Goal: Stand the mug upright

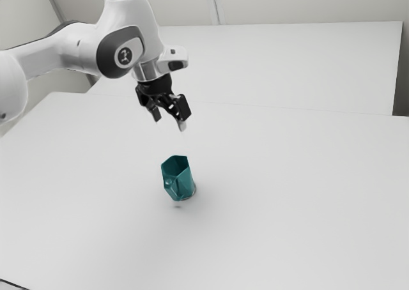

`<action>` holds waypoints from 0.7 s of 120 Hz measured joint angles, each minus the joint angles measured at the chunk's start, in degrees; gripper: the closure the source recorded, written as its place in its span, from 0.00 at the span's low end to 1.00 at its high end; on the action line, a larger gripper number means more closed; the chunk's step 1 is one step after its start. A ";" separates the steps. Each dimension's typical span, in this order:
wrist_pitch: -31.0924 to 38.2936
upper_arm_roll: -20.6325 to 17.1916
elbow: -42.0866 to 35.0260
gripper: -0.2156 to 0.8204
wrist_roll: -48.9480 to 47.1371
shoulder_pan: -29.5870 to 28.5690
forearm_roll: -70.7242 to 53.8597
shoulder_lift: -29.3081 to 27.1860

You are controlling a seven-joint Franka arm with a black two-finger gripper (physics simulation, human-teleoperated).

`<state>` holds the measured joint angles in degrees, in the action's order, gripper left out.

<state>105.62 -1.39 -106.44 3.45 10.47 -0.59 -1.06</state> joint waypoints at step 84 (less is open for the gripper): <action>-15.20 0.56 20.82 0.23 -0.23 -5.60 -0.74 4.57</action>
<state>90.42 -0.83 -85.62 3.22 4.86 -1.33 3.51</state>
